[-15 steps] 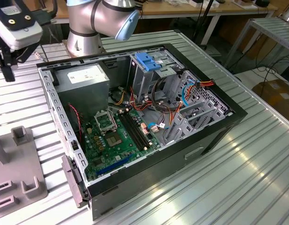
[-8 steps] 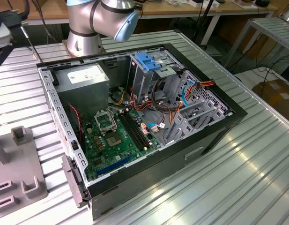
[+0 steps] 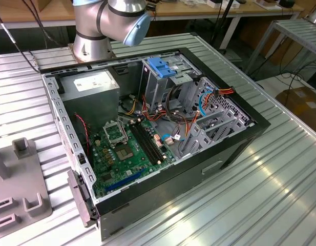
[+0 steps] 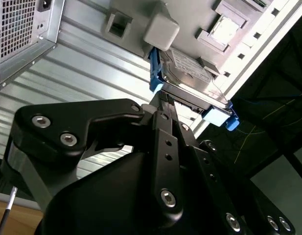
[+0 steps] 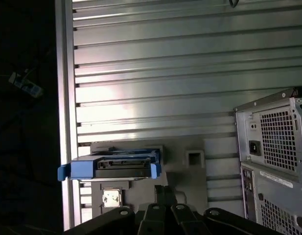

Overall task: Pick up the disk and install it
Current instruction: 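Reach for the disk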

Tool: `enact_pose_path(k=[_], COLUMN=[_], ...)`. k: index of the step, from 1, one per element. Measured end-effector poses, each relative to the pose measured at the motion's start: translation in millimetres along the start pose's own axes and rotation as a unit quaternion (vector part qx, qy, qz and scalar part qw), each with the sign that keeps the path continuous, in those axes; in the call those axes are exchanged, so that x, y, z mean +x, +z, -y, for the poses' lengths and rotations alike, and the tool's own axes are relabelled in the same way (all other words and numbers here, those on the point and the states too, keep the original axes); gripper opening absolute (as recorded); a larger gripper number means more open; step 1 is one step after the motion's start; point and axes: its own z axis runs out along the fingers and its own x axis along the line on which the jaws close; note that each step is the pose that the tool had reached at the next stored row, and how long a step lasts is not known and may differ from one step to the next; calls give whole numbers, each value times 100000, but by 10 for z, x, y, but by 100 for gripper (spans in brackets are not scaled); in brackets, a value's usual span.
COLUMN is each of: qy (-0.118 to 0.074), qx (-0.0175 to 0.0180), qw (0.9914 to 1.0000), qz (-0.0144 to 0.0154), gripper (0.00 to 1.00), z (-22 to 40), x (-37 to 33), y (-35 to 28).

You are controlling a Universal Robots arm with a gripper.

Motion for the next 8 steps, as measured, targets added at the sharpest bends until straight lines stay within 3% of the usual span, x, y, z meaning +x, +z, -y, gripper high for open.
enact_pose_path(k=[3, 8], qy=[-11, -8], qx=[-53, -66], qw=[100000, 100000], qz=[-2, -11], gripper=[10, 10], z=[16, 34], x=[211, 452], y=[14, 36])
